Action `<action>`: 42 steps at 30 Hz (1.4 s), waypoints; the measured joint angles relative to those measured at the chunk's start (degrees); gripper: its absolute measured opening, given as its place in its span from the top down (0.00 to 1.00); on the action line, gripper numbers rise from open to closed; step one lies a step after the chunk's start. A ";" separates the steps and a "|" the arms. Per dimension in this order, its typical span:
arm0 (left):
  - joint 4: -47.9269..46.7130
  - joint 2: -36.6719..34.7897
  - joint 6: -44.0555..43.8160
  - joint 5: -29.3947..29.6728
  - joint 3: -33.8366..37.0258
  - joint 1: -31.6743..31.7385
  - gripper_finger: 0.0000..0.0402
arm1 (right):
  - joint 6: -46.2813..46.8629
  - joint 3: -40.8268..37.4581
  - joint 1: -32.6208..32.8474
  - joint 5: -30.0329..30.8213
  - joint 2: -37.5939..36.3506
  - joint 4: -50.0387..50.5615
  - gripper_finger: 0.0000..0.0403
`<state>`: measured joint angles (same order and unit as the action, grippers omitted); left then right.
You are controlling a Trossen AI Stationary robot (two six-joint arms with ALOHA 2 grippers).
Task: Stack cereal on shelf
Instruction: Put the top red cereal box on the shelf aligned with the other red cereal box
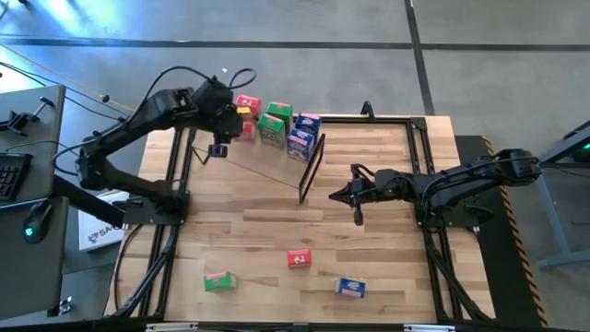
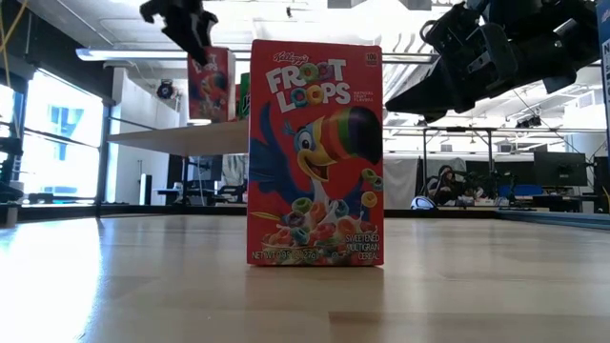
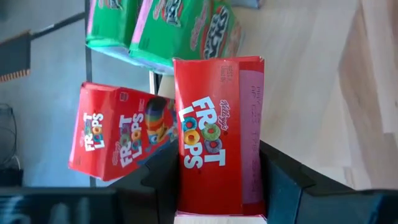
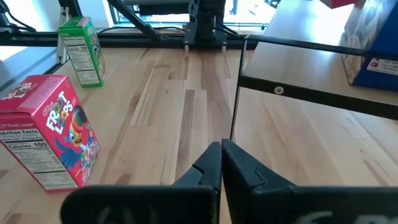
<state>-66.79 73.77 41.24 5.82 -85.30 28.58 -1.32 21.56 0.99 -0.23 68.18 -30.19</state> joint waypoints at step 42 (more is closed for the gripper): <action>-0.60 3.02 -4.60 4.14 0.02 2.60 0.50 | 0.44 0.00 0.02 -0.02 0.00 0.32 1.00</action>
<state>-67.40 76.79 36.64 9.96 -85.27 31.18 -0.89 21.56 1.01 -0.25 68.18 -29.87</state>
